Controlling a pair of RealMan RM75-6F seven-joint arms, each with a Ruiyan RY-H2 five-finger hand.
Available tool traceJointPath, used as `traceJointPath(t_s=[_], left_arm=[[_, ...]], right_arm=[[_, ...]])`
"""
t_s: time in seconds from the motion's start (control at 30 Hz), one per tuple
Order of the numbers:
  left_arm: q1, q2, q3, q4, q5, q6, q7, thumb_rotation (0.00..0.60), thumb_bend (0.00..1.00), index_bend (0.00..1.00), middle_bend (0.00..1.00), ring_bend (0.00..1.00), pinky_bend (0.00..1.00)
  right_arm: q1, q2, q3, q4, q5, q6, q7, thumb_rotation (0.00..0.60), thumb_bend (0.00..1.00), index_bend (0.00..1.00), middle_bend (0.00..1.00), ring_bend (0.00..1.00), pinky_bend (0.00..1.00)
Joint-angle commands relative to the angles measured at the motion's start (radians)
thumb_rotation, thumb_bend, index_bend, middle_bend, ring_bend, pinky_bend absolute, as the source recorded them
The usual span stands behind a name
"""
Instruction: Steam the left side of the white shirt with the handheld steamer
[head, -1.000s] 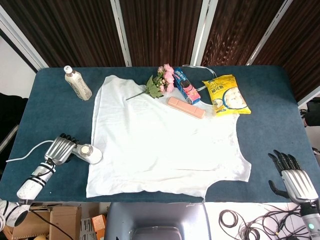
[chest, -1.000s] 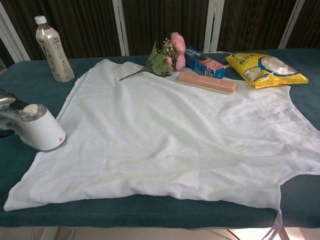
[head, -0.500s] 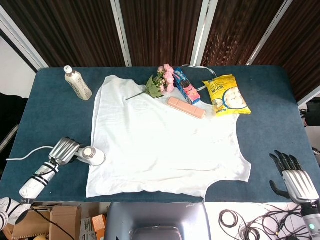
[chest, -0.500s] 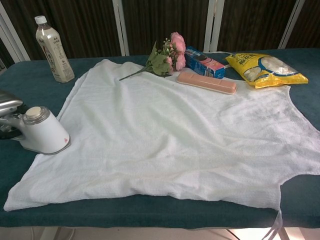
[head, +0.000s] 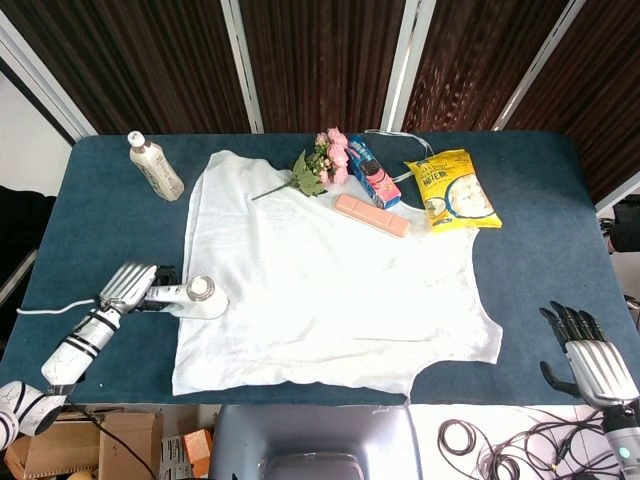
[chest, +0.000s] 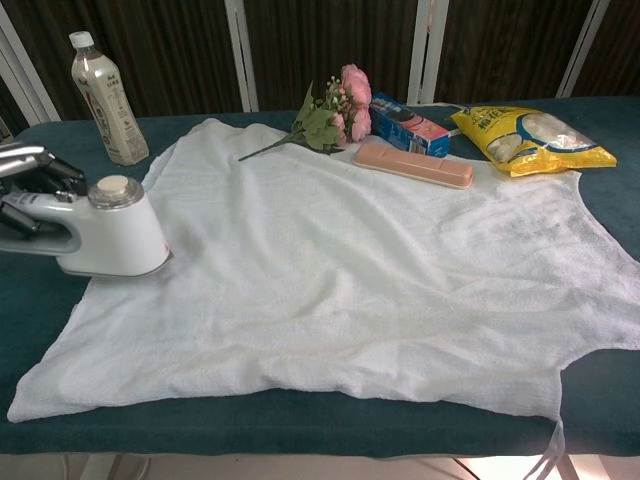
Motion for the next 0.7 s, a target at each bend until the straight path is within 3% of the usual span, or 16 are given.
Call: traceJointPath(t_s=[0.03, 0.17, 0.33, 0.5, 0.7], left_arm=[[-0.025, 0.073, -0.084, -0.179, -0.102, -0.043, -0.135, 0.600, 0.66, 0.83, 0.87, 0.87, 0.96], [-0.045, 0.118, -0.120, -0.274, -0.137, -0.099, -0.245, 0.600, 0.66, 0.83, 0.88, 0.88, 0.98], [-0.084, 0.081, -0.179, -0.305, -0.202, -0.131, -0.190, 0.600, 0.65, 0.83, 0.88, 0.88, 0.98], [-0.161, -0.022, -0.239, -0.279, -0.317, -0.183, 0.026, 0.600, 0.65, 0.83, 0.88, 0.88, 0.98], [-0.250, -0.229, -0.290, -0.156, -0.526, -0.142, 0.438, 0.600, 0.65, 0.83, 0.88, 0.88, 0.98]], right_arm=[[0.000, 0.000, -0.001, 0.000, -0.001, 0.000, 0.001, 0.600, 0.37, 0.00, 0.00, 0.00, 0.00], [-0.003, 0.004, -0.001, 0.001, -0.004, 0.006, 0.010, 0.600, 0.37, 0.00, 0.00, 0.00, 0.00], [-0.002, 0.007, -0.003, 0.000, -0.008, 0.004, 0.016, 0.600, 0.37, 0.00, 0.00, 0.00, 0.00], [0.001, 0.015, -0.008, 0.000, -0.023, 0.000, 0.036, 0.600, 0.37, 0.00, 0.00, 0.00, 0.00], [0.010, 0.027, -0.011, 0.008, -0.032, -0.016, 0.078, 0.600, 0.37, 0.00, 0.00, 0.00, 0.00]])
